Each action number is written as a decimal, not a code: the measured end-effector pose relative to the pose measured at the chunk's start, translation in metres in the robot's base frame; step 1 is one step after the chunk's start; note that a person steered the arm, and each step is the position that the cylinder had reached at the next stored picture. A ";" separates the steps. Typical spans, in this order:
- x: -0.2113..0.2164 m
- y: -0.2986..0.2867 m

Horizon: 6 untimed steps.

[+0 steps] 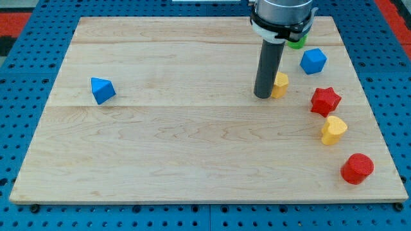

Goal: Slide yellow hexagon closer to blue cube

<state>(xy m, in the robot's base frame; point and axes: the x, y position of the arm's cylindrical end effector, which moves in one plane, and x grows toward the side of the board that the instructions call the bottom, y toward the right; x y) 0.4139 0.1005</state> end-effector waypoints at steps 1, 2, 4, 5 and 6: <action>-0.007 0.002; -0.007 0.019; -0.007 0.045; -0.007 0.046; -0.007 0.046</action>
